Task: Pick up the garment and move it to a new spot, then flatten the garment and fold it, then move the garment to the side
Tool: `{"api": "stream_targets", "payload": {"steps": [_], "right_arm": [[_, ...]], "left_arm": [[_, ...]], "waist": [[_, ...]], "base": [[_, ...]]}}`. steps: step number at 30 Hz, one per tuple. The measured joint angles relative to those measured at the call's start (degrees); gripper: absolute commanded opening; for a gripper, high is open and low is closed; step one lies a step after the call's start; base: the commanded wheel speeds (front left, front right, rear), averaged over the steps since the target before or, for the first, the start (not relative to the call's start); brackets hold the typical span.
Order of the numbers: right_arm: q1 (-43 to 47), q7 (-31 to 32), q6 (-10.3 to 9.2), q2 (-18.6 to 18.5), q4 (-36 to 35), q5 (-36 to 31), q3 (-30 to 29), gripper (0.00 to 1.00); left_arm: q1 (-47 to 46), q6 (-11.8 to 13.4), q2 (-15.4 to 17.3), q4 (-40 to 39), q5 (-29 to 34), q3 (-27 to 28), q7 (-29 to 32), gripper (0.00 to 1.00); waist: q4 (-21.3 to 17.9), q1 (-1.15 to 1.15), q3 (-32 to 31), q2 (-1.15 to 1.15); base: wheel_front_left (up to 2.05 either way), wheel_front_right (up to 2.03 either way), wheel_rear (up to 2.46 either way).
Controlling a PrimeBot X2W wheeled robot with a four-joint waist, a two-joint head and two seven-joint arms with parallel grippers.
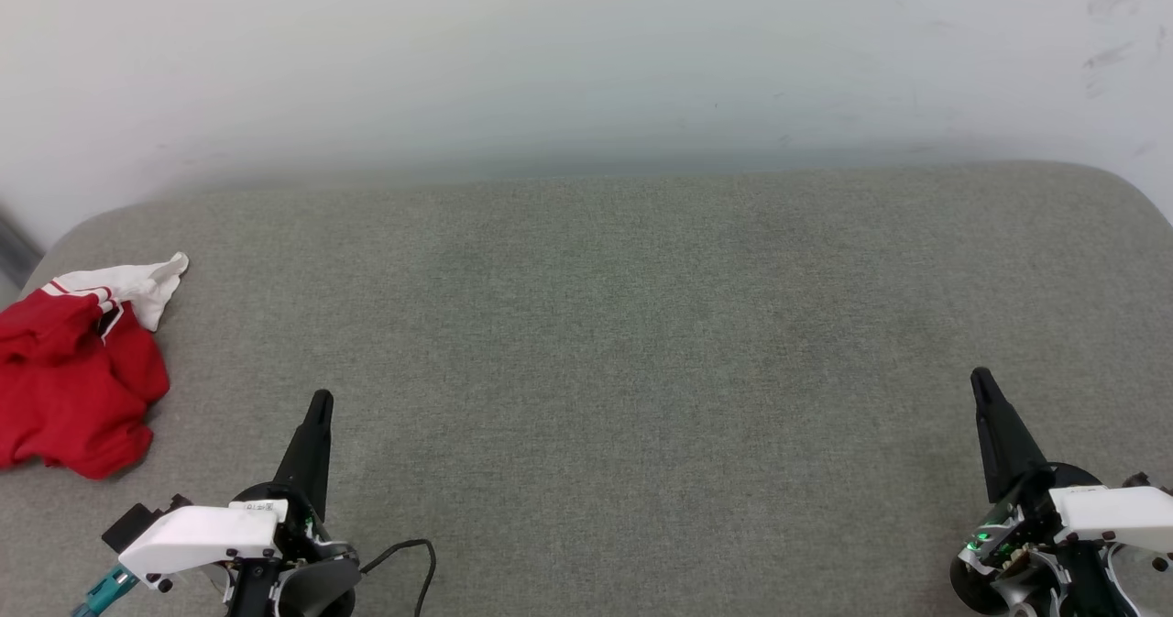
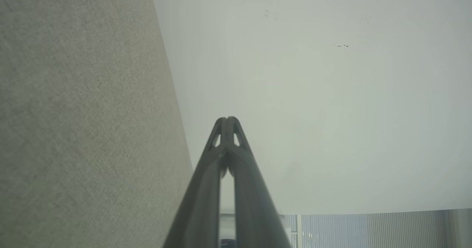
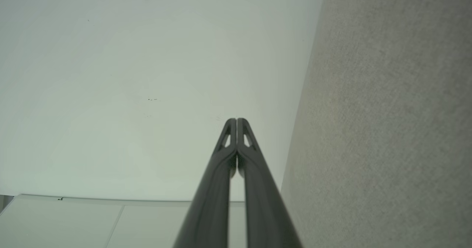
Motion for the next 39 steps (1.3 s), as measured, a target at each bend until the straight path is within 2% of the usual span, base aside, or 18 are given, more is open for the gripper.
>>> {"api": "stream_targets", "payload": {"steps": [28, 29, 33, 39], "right_arm": [[0.0, 0.0, 0.0, 0.0, 0.0, 0.0, 0.0, 0.0], [0.2, 0.0, 0.01, 0.0, 0.3, 0.0, 0.0, 1.0], [2.2, -0.1, -0.02, 0.1, 2.3, 0.0, 0.1, 1.0], [2.8, -1.7, -0.02, 0.1, 2.1, -1.5, 0.2, 1.0]], "left_arm": [[0.0, 0.0, 0.0, 0.0, 0.0, 0.0, 0.0, 0.0], [0.2, 0.0, -0.1, 0.3, 0.0, -0.1, 0.0, 1.0], [2.2, 0.0, -0.4, 2.1, 0.0, -0.3, -0.2, 1.0], [2.7, 0.0, -0.4, 0.9, 1.6, -0.2, -1.9, 1.0]], "waist": [[0.0, 0.0, 0.0, 0.0], [0.0, 0.0, 0.0, 0.0], [0.0, 0.0, 0.0, 0.0], [-0.1, 0.0, 0.1, 0.0]], "base": [[0.0, 0.0, 0.0], [0.0, 0.0, 0.0], [0.0, 0.0, 0.0], [0.0, 0.0, 0.0]]}}
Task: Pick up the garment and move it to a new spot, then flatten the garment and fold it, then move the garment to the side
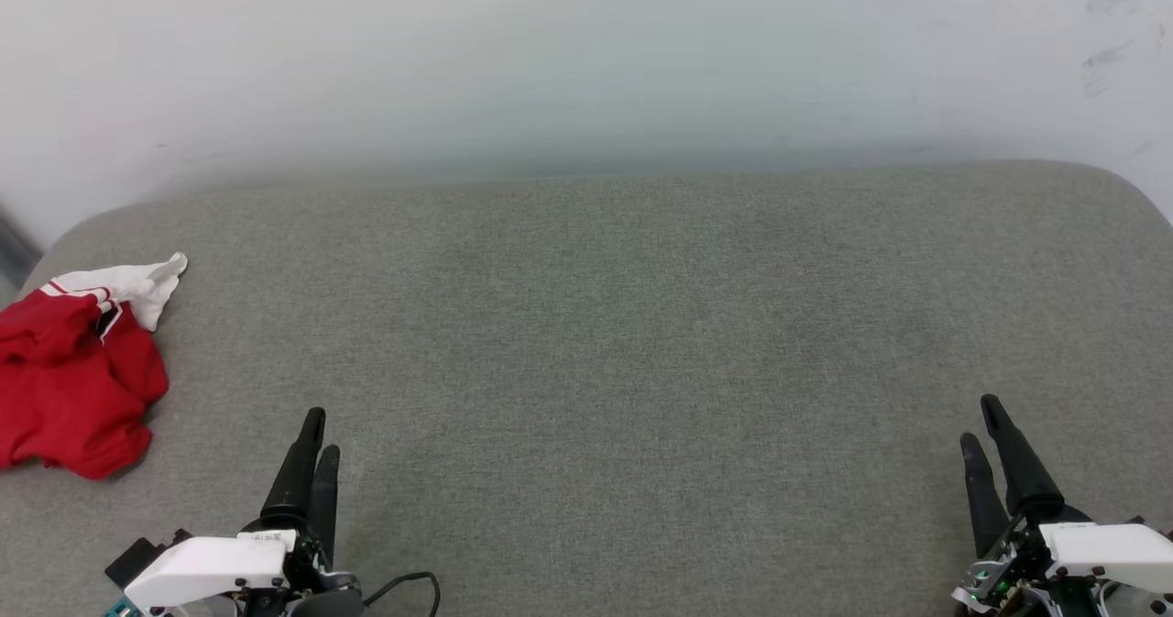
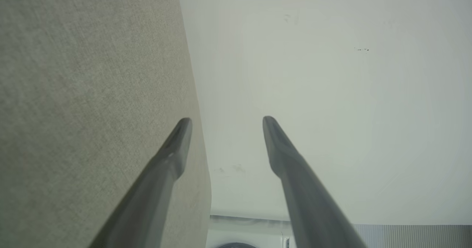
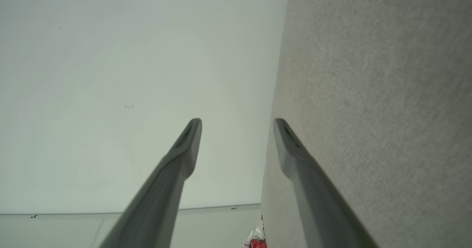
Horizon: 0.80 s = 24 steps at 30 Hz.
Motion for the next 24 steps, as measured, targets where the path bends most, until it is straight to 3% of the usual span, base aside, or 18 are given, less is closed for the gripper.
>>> {"api": "stream_targets", "payload": {"steps": [8, 24], "right_arm": [[0.2, -2.0, 0.0, 0.0, -1.7, -5.4, -0.6, 1.0], [1.2, -5.8, 0.0, 0.1, -8.0, -25.1, 0.4, 1.0]], "left_arm": [[0.1, 0.7, 0.0, -2.1, 6.1, 1.1, -1.9, 1.0], [0.9, 7.8, 0.0, -9.1, 25.7, -1.1, -5.7, 1.0]], "waist": [[-0.1, 0.0, 0.1, 0.0], [0.0, 0.0, 0.4, 0.0]], "base": [[0.0, 0.0, 0.0], [0.0, 0.0, 0.0]]}}
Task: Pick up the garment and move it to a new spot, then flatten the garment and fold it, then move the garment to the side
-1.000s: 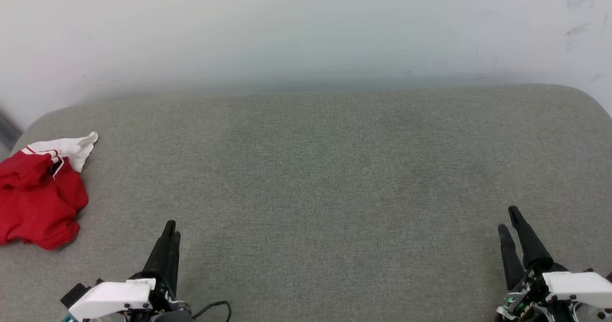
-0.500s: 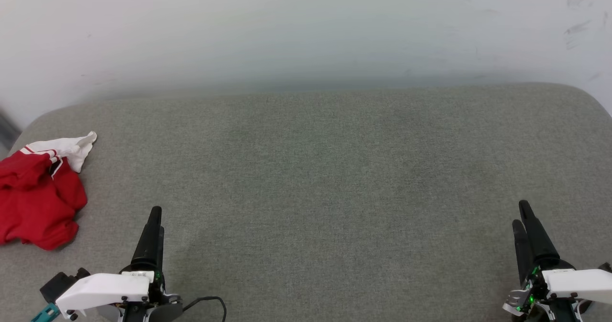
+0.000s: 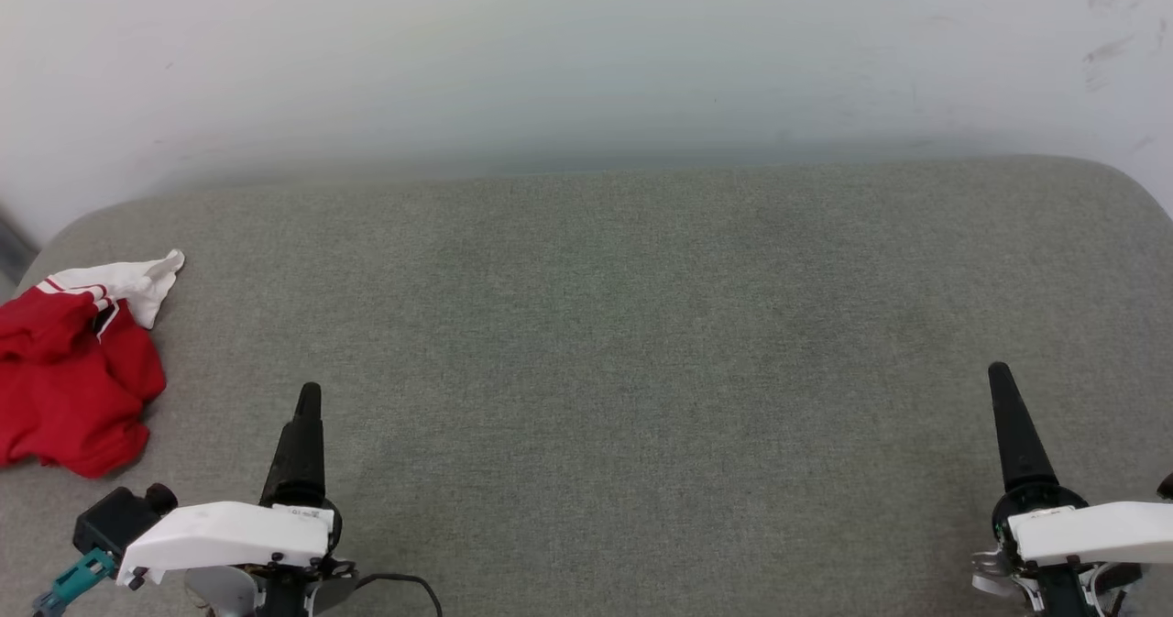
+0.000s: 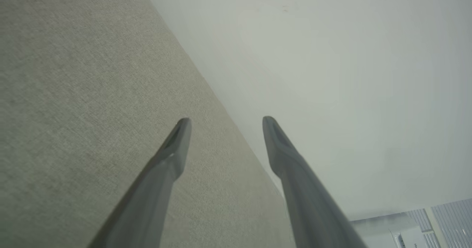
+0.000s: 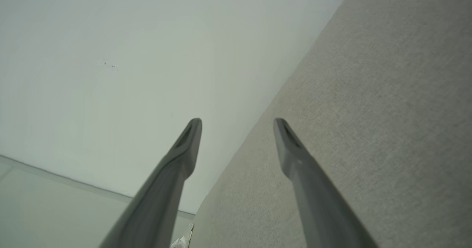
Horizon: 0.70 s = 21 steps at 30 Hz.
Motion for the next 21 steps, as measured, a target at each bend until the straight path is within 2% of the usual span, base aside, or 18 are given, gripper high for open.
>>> {"api": "stream_targets", "payload": {"steps": [8, 21], "right_arm": [[0.4, -1.6, 0.01, 0.0, -2.6, -11.8, 1.7, 1.0], [1.5, -4.1, 0.01, 0.0, -4.4, -25.1, 3.5, 1.0]], "left_arm": [[0.9, 2.4, 0.0, -2.0, 10.2, -2.0, -1.6, 1.0], [2.0, 5.4, 0.1, -3.4, 22.5, -4.3, -4.1, 1.0]], "waist": [[0.0, 0.0, 0.1, 0.0], [0.1, 0.0, 0.3, 0.0]], "base": [[0.0, 0.0, 0.0], [0.0, 0.0, 0.0]]}}
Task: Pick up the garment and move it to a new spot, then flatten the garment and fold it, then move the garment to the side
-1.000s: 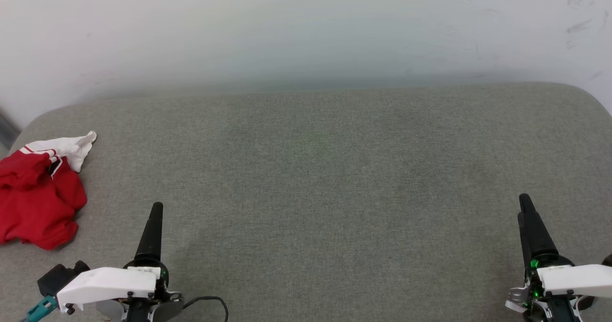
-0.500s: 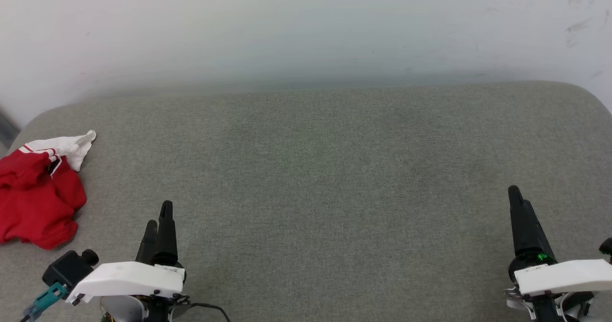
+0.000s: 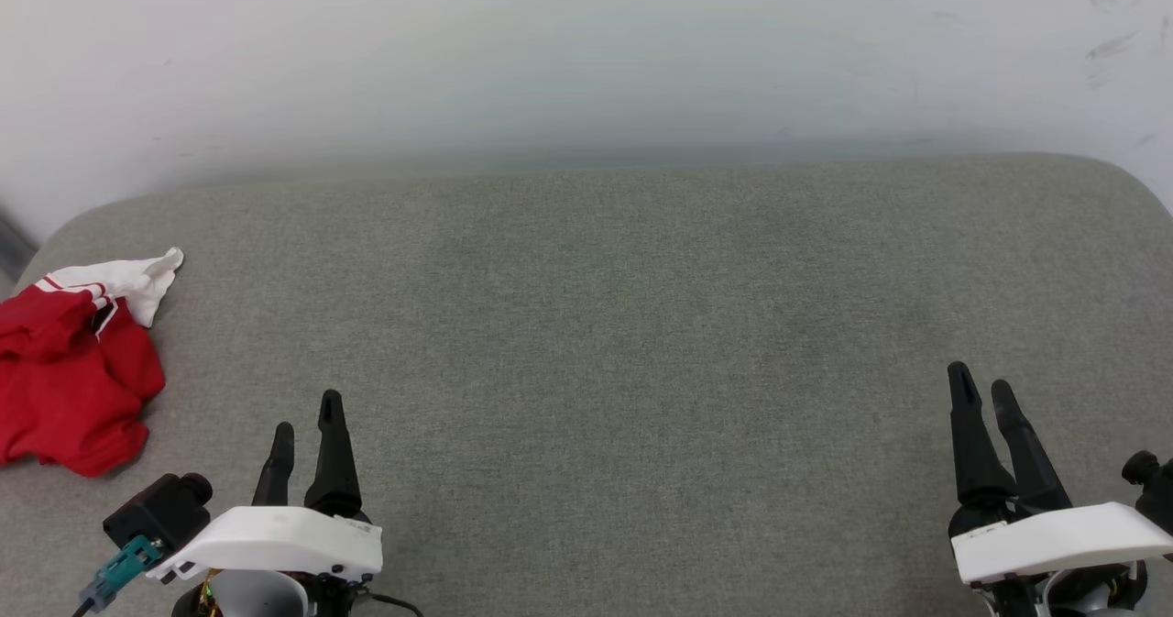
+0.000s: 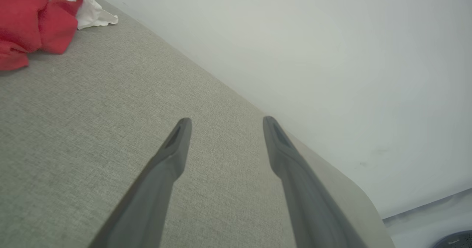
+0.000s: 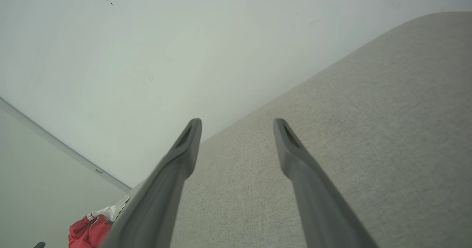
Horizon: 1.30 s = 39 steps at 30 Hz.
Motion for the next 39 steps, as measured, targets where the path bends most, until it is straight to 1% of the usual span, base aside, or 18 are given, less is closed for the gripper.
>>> {"api": "stream_targets", "payload": {"steps": [4, 18, 27, 39], "right_arm": [[0.5, -0.9, 0.0, 0.0, -0.3, -4.2, 0.4, 1.0], [1.8, -3.1, 0.0, 0.0, -1.0, -14.6, 1.5, 1.0], [2.4, -4.5, 0.0, 0.0, -1.5, -20.2, 1.7, 1.0], [3.1, -6.1, 0.01, 0.0, -2.6, -26.5, 2.1, 1.0]], "left_arm": [[0.2, 0.9, 0.1, -0.4, 4.0, -0.7, -0.8, 1.0], [1.4, 1.8, 0.5, -1.6, 13.4, -3.3, -3.1, 1.0], [2.3, 2.6, 0.7, -2.3, 18.7, -4.4, -4.3, 1.0], [3.0, 2.7, 0.9, -3.2, 24.9, -5.8, -6.0, 1.0]], "waist": [[0.1, 0.0, 0.0, 0.0], [0.1, 0.0, -0.1, 0.0], [0.2, 0.0, -0.1, 0.0], [0.1, 0.0, 0.0, 0.0]], "base": [[0.0, 0.0, 0.0], [0.0, 0.0, 0.0], [0.0, 0.0, 0.0], [0.0, 0.0, 0.0]]}}
